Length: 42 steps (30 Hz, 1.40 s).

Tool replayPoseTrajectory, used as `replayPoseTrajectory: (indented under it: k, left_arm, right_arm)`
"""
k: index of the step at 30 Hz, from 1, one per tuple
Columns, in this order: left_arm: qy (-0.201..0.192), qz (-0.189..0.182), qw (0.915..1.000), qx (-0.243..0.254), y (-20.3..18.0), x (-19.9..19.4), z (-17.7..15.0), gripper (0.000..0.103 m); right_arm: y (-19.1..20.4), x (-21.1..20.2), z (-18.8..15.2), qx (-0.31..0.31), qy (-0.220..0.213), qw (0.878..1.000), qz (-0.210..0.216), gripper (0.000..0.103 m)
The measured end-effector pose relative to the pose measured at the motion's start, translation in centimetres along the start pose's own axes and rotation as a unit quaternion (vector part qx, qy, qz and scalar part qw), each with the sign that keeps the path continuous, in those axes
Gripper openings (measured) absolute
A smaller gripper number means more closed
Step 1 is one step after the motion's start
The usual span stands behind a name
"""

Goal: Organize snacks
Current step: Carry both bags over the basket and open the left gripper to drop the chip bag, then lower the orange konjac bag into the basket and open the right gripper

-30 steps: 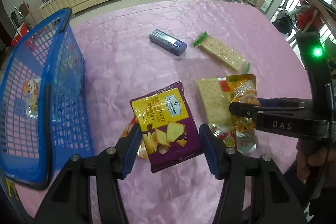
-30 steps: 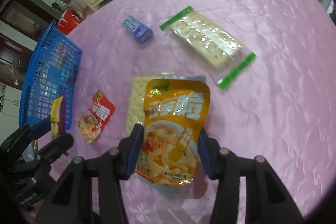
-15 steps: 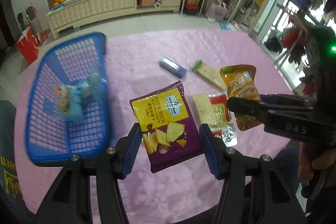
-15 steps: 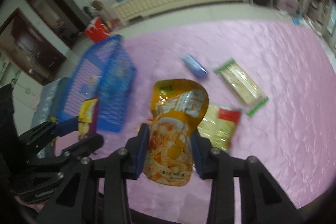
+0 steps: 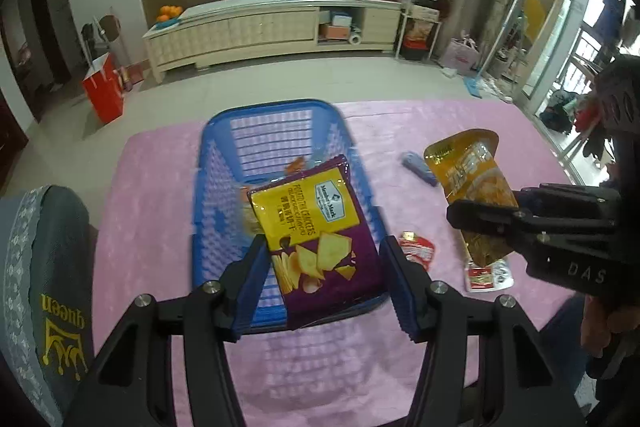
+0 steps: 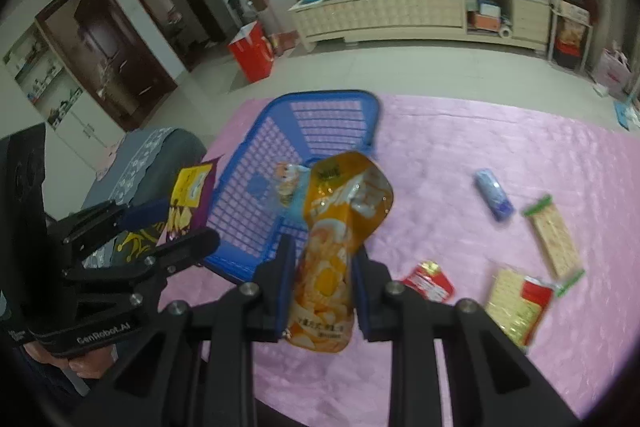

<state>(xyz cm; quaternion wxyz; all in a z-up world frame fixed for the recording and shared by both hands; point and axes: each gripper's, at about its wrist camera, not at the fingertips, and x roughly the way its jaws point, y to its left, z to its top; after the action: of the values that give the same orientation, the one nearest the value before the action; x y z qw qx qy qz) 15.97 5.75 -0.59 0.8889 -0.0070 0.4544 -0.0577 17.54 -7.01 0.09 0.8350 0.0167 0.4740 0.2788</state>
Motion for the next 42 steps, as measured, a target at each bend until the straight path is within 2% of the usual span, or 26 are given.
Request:
replayPoseTrajectory:
  k: [7, 16, 19, 30, 42]
  left_arm:
    - [0.033, -0.003, 0.9994, -0.013, 3.4, 3.1, -0.5, 0.054]
    - [0.076, -0.021, 0.9961, -0.039, 4.5, 7.1, -1.8, 0.055]
    - [0.07, -0.027, 0.9965, -0.038, 4.6, 7.0, -1.9, 0.068]
    - [0.035, -0.015, 0.9979, -0.051, 6.3, 4.1, -1.7, 0.068]
    - [0.035, 0.007, 0.9972, -0.065, 9.3, 4.5, -2.6, 0.068]
  right_arm:
    - [2.4, 4.1, 0.9, -0.023, 0.027, 0.999, 0.007, 0.031]
    - [2.3, 6.7, 0.5, -0.024, 0.054, 0.998, 0.001, 0.031]
    - [2.2, 6.6, 0.5, -0.021, 0.056, 0.998, 0.0, 0.031]
    - [4.0, 5.6, 0.8, -0.045, 0.046, 0.998, -0.012, 0.031]
    - [6.0, 10.7, 1.2, -0.076, 0.085, 0.993, -0.045, 0.031]
